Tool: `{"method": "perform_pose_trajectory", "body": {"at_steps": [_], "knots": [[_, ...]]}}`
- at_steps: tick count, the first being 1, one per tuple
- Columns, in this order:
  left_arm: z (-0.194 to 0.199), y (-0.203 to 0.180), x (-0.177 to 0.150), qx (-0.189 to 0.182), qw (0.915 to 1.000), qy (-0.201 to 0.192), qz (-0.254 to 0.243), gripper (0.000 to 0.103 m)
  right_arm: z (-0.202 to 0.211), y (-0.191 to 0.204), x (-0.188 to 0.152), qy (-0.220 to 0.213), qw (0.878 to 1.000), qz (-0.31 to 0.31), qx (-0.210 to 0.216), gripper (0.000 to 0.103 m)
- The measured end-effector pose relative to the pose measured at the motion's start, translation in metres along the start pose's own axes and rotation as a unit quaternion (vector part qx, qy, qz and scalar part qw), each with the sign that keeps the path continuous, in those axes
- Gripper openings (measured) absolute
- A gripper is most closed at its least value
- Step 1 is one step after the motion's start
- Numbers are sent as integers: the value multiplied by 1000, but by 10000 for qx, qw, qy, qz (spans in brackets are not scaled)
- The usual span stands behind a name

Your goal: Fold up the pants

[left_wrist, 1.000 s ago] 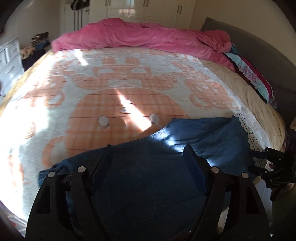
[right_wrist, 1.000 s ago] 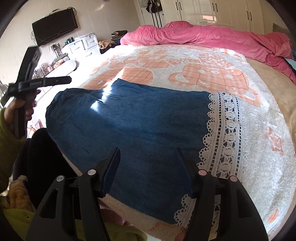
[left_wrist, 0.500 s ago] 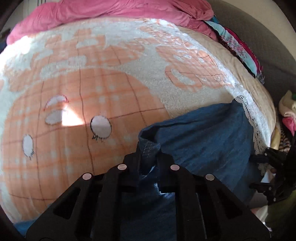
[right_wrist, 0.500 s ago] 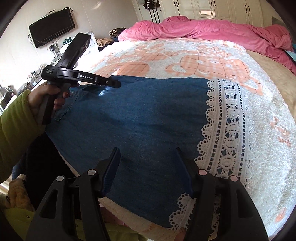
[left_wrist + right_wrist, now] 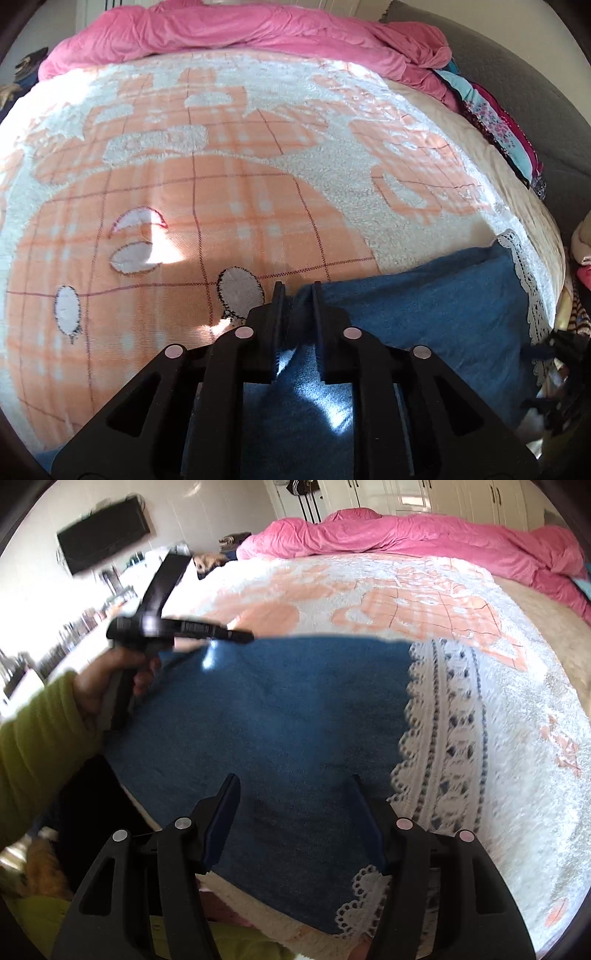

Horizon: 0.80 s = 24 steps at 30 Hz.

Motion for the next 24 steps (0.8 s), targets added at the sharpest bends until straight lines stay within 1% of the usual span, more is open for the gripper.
{"method": "perform_pose_trajectory", "body": {"at_steps": [1,3,4,5,6,9,10,12,13,14,16,17,18,19,20,22,24], "knots": [[8,-2,1,-19,9999,-103,11,13,8,-8,10,-183,9998,-97,-42,58],[19,-9,5,-216,9993,-312,30,20,24,-38,35,-571,9972,-425,-219,59],[23,-13,6,-310,9988,-368,18,24,26,-55,46,-662,9955,-596,-321,59],[24,-17,7,-349,9987,-363,-12,32,23,-70,54,-675,9940,-745,-424,59],[23,-18,6,-316,9990,-304,-47,36,16,-86,61,-599,9928,-903,-510,59],[14,-9,0,-144,9998,-99,-5,36,-14,-115,73,-222,9923,-1094,-530,60],[11,-4,-1,-148,9998,-79,93,36,-25,-121,75,-93,9918,-1140,-572,59],[9,1,-3,-341,9989,-90,317,37,-42,-128,77,108,9914,-1225,-441,58],[8,2,-3,-445,9982,-95,393,39,-51,-129,77,189,9911,-1264,-378,54],[6,3,-3,-507,9978,-75,418,40,-60,-129,74,314,9909,-1272,-295,46],[2,2,-5,-488,9981,4,372,39,-68,-126,69,405,9914,-1227,-196,36],[-1,1,-5,-464,9983,52,355,34,-67,-121,67,374,9929,-1116,-162,31],[-2,0,-5,-477,9982,59,352,20,-65,-118,66,307,9939,-1047,-128,28],[-3,-2,-4,-536,9979,55,356,12,-63,-115,64,246,9942,-1044,-98,25],[-3,-4,-5,-568,9978,50,333,7,-58,-113,63,134,9946,-1018,-120,23],[0,-7,-3,-409,9990,-9,165,4,-46,-112,66,-130,9950,-958,-261,22],[5,-9,0,-402,9990,-150,137,4,-28,-117,74,-479,9921,-1121,-291,20]]}}
Point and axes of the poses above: each gripper's, at about its wrist camera, not at the fingertips, and z roughly against the way its jaws point, y to its left, x to its top, the point moved 8 cm from there along -z, roughly the way its jaws point, and after that the axes turned 14 degrees about -x, right-handed, at the moved point
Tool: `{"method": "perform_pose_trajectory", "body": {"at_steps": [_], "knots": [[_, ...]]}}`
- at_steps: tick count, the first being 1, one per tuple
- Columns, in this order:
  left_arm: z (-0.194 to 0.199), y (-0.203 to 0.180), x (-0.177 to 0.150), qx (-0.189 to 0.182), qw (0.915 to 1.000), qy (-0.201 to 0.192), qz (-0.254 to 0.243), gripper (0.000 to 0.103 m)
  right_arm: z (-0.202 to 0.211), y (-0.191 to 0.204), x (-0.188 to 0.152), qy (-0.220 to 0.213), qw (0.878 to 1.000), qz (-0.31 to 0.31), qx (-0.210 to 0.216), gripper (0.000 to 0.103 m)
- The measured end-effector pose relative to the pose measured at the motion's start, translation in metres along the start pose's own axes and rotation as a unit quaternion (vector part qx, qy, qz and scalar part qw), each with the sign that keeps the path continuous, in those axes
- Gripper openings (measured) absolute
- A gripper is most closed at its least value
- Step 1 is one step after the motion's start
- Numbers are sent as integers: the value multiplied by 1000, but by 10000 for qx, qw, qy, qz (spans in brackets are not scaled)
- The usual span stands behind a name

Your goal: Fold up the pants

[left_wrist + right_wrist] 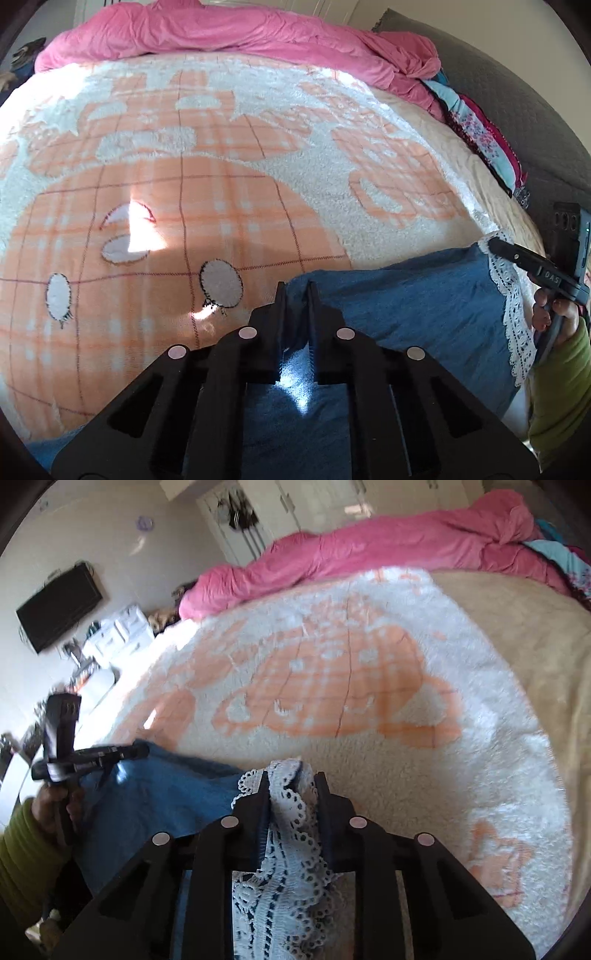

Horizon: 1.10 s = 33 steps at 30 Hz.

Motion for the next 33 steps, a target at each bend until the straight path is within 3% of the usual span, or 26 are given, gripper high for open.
{"method": "perform_pose_trajectory", "body": {"at_steps": [3,6,10,14,16,17,19,21,24,28,31,33], "knots": [[1,2,6,56,9999,-107,56,4,6,-8,15,-263,9996,-116,-6,17],[-5,11,7,253,9996,-47,114,4,-22,-12,9,88,9995,31,-313,16],[-11,20,2,168,9995,-62,267,4,-45,-18,-4,436,9978,26,-493,18],[-9,22,3,165,9994,-114,265,7,-45,-19,-5,419,9968,63,-678,26],[-4,21,3,189,9993,-160,268,10,-39,-21,-3,361,9964,5,-772,39],[1,20,2,193,9992,-192,308,11,-31,-23,-1,300,9961,-46,-834,44],[17,16,-2,289,9987,-280,313,14,-7,-24,2,-13,9952,21,-981,45],[34,7,-8,471,9980,-398,104,29,19,-22,-1,-267,9934,106,-1107,52],[54,-9,-26,594,9971,-456,-91,43,49,-12,-14,-436,9930,237,-1073,53],[66,-33,-57,405,9979,-486,-161,58,77,15,-45,-643,9862,767,-1322,53],[67,-48,-82,783,9947,-409,-522,68,81,48,-70,-585,9858,1092,-1134,53],[67,-50,-92,1143,9906,-347,-663,83,78,69,-85,-495,9837,1338,-1093,53]]}}
Point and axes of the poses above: each gripper's, at about its wrist camera, not at the fingertips, and z roughly against the way its jaws point, y to its left, x to its top, the point moved 8 cm from there along -z, roughly the way its jaws point, and after that the axes turned 14 degrees about -x, right-handed, at the moved point
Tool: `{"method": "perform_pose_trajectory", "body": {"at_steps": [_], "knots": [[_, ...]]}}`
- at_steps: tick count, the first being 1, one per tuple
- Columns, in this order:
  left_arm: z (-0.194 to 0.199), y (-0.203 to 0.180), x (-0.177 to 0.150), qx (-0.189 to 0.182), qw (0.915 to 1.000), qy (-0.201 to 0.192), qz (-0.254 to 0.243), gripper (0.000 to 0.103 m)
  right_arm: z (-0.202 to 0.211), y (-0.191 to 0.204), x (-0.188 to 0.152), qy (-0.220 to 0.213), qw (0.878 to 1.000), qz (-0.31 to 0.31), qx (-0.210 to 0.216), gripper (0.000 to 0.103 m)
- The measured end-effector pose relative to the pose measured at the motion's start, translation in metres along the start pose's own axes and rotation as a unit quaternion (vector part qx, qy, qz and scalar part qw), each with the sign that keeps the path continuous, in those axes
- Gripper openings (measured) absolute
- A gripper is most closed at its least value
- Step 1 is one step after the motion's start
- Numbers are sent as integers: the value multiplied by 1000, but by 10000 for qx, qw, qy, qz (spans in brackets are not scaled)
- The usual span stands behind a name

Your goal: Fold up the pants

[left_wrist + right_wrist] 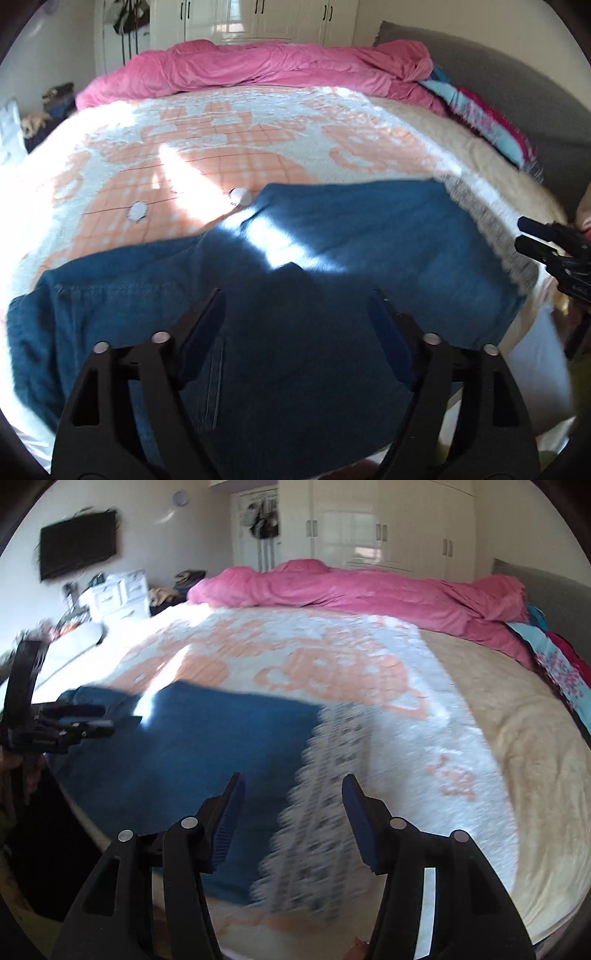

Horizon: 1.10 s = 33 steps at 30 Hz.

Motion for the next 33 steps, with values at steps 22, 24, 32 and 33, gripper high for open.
{"method": "perform_pose_trajectory", "body": {"at_steps": [22,24,32,33], "knots": [[20,70,-36,519,9915,140,1189,93,-18,-9,-44,836,9964,-129,-99,53],[26,64,-34,553,9926,99,1079,93,-14,-9,-41,843,9963,-144,-46,56],[44,14,-34,422,9976,79,541,93,21,-9,-28,481,9987,-150,-20,71],[43,7,-34,399,9979,116,496,93,23,-7,-29,465,9989,-110,-12,71]]}}
Point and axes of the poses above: each gripper's, at about its wrist camera, not at the fingertips, and z roughly against the way its jaws point, y to its left, x to its top, the point moved 8 cm from there along -z, roughly the way its jaws point, and after that the axes turned 14 degrees about -x, right-handed, at the moved point
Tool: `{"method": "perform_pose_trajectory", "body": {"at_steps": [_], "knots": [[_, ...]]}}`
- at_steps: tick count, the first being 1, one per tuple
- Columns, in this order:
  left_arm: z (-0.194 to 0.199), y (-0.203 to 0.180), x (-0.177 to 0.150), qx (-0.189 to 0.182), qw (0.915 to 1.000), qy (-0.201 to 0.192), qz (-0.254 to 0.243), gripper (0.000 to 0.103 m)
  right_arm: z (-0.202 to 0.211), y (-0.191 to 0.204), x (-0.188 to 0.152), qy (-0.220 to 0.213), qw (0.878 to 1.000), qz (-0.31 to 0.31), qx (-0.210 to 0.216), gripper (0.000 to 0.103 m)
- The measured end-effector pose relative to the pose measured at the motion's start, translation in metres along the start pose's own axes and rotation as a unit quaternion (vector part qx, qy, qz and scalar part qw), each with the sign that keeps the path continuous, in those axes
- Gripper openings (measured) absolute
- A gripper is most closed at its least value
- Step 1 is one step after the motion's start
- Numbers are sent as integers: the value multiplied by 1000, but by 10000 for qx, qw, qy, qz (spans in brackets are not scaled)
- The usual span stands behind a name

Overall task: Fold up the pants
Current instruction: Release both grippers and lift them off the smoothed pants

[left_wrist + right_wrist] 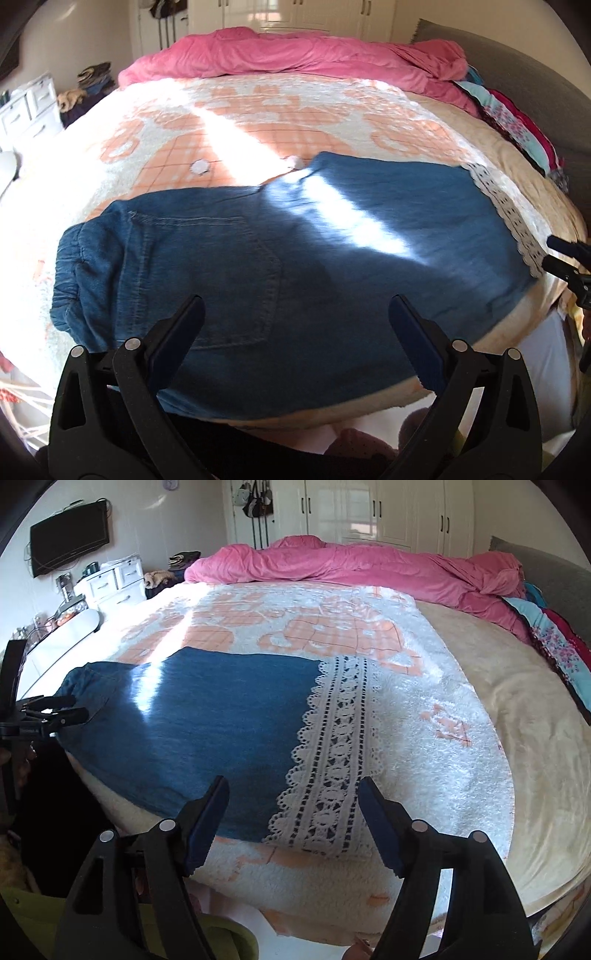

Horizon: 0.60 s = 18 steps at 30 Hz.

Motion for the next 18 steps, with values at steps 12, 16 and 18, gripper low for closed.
{"method": "perform_pose_trajectory", "body": {"at_steps": [12,16,18], "knots": [[-55,-51,-41,-6,9947,848,-582,93,-13,3,-25,411,9984,-227,302,77],[-48,-52,-38,-111,9959,741,-501,93,-4,1,-17,275,9979,-366,451,79],[-42,-54,-34,-186,9967,628,-477,93,2,-4,-11,169,9972,-520,519,79]]}}
Point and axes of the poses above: each gripper's, at about its wrist camera, not at the fingertips, and z roughly against the way its jaws point, y to its left, x to its top, the point moved 8 cm from there along -z, roughly the way its jaws point, and after that the axes turned 14 degrees about -x, right-handed, at the moved point
